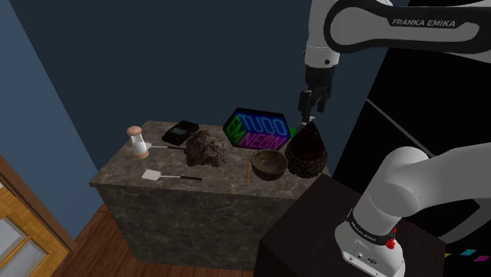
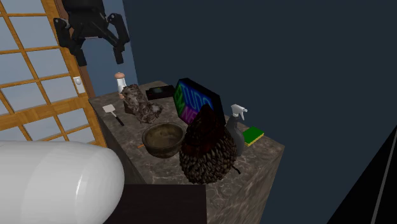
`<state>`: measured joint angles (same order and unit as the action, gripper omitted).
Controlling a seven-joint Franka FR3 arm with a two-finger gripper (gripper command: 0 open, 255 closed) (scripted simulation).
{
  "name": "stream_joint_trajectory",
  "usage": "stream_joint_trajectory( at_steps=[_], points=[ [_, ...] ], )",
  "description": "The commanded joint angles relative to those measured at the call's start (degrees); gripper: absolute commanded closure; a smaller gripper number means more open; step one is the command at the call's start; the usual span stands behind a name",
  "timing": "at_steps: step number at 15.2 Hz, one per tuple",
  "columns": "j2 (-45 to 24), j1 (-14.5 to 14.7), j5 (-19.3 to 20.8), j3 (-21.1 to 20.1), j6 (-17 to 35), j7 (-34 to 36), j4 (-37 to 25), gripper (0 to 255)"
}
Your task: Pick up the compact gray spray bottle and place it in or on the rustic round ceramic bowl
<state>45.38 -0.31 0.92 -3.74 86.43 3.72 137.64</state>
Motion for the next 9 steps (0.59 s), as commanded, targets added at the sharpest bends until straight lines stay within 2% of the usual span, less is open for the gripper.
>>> stream_joint_trajectory(
  at_steps=[1, 9],
  points=[
    [0.00, 0.00, 0.00, 0.00, 0.00, 0.00, 0.00, 0],
    [-4.04, -2.04, 8.08, 10.14, 10.16, -14.56, 4.39, 0]
  ],
)
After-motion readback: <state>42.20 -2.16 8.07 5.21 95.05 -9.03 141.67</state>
